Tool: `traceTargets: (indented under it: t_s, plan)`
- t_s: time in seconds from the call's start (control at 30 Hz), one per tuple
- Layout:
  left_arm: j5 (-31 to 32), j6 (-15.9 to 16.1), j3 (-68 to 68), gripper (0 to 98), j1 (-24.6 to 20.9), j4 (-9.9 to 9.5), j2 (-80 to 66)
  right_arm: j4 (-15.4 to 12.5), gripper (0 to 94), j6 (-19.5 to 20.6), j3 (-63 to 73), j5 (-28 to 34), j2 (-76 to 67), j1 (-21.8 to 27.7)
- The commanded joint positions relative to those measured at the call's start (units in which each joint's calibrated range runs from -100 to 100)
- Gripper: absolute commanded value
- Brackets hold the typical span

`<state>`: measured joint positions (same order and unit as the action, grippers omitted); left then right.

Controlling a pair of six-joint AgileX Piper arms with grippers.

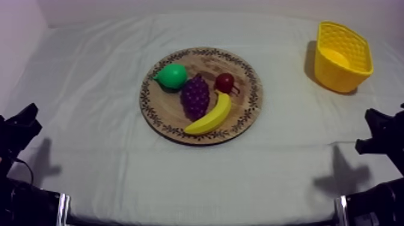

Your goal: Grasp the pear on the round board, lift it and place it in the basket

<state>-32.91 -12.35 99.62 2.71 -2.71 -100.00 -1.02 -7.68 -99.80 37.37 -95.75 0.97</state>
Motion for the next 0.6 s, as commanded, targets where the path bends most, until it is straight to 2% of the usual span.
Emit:
traceTargets:
  t_s: [0.0,0.4,0.57]
  plan:
    - [0.0,0.0,0.0,0.1,0.0,0.00,0.0,0.0,0.5,0.2,0.0,0.0,0.0,0.3]
    - [0.0,0.0,0.0,0.1,0.0,0.00,0.0,-0.2,1.2,0.4,0.0,0.5,0.0,0.3]
    - [0.0,0.0,0.0,0.1,0.0,0.00,0.0,0.0,0.6,0.5,0.4,-1.4,1.5,1.0]
